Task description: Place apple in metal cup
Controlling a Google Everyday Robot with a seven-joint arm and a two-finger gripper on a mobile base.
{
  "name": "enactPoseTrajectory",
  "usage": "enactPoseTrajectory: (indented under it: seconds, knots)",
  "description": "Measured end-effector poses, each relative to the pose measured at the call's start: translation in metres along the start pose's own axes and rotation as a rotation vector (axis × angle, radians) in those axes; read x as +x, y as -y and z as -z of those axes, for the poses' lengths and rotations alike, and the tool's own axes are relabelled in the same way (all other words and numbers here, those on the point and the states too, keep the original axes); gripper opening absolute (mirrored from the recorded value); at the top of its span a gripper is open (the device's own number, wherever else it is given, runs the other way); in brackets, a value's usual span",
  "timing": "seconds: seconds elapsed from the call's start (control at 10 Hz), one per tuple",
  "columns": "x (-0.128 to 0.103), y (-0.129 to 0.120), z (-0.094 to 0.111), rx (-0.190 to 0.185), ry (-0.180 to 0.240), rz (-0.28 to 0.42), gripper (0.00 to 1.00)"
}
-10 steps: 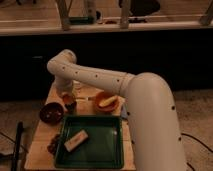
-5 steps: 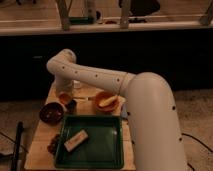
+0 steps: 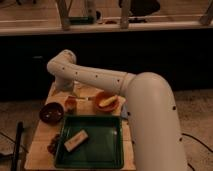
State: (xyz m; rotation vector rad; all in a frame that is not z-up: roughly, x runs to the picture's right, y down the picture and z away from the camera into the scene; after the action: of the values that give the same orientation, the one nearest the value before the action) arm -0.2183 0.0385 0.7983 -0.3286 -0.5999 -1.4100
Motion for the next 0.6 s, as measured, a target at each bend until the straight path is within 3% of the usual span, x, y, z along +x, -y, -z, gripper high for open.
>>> enactPoseTrajectory:
  seconds: [0.6]
  knots:
    - [-0.0008,-0.0026,-0.0010,0.016,-0.003,-0.001,0.80]
